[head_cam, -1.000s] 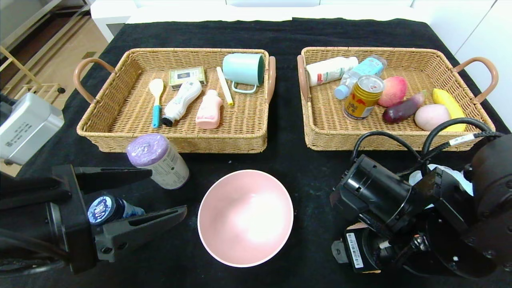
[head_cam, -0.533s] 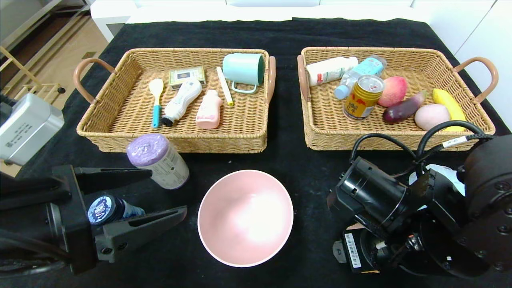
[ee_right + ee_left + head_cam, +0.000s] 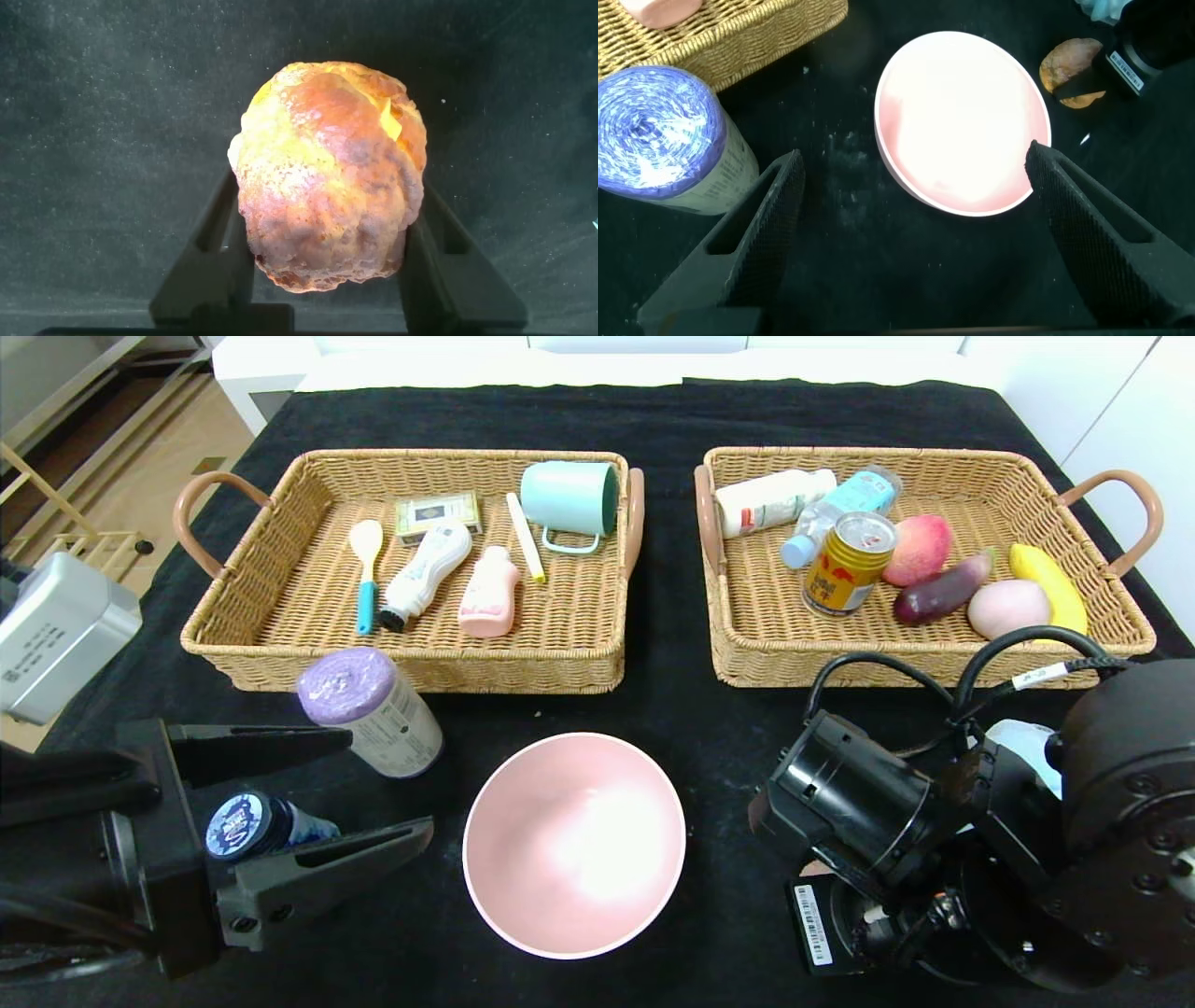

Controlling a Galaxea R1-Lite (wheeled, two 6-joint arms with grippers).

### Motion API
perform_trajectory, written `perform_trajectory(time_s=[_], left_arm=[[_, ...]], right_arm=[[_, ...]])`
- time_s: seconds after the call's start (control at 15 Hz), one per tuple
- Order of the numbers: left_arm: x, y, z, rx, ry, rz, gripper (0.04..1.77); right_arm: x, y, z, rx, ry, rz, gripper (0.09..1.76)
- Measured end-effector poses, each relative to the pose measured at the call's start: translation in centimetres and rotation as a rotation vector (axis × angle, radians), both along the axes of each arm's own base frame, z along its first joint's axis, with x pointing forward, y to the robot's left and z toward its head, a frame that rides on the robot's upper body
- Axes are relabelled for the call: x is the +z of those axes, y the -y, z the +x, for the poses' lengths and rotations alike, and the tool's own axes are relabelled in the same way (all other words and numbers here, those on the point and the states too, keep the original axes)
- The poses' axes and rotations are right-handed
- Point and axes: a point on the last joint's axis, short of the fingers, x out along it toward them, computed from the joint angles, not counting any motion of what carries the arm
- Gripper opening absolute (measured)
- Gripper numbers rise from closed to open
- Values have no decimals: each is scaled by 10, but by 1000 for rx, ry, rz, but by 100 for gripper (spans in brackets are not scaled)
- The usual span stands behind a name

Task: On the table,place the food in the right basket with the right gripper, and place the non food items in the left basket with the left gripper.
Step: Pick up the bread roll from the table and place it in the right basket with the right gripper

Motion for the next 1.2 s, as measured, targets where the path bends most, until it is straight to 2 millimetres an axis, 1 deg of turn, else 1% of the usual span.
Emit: perform_trajectory(time_s=[0.4, 0.67, 0.93, 1.2], left_arm=[[0, 0, 0, 2, -2, 1, 172], [-1, 0, 1, 0, -6, 3, 172], [-1, 0, 1, 2, -5, 3, 172], [-3, 0, 1, 2, -10, 5, 172]], right_arm=[[-2, 0, 1, -5, -3, -5, 86], [0, 0, 2, -6, 2, 1, 86], [17, 1, 1, -8, 56, 38, 86], [45, 7, -4, 15, 158, 63, 86]])
